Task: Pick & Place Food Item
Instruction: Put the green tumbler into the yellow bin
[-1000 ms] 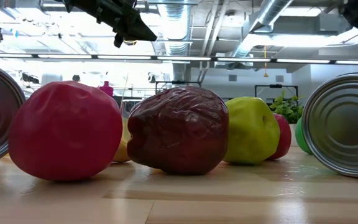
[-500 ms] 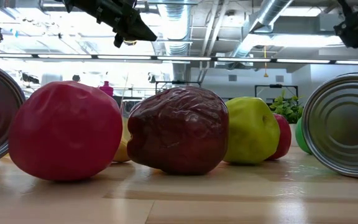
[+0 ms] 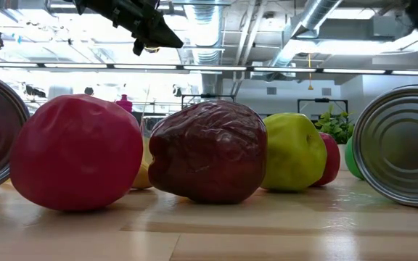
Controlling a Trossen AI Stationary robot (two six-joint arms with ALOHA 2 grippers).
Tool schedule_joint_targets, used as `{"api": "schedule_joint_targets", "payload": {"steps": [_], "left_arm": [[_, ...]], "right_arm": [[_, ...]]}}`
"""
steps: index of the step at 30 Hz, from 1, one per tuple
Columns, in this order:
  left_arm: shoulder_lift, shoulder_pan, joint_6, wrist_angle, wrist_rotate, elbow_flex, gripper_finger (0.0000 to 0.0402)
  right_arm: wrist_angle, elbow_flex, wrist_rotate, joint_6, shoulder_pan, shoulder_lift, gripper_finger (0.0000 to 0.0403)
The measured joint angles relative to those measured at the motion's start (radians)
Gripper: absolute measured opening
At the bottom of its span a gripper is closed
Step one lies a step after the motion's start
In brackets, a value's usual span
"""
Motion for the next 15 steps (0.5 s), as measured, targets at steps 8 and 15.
{"api": "schedule_joint_targets", "payload": {"steps": [8,15], "left_arm": [[0.0,0.0,0.0,0.0,0.0,0.0,0.0001],[0.0,0.0,0.0,0.0,0.0,0.0,0.0001]], "right_arm": [[-0.045,0.0,0.003,0.081,0.106,-0.014,0.0281],[-0.033,0.0,0.003,0.237,0.176,-0.014,0.0281]]}}
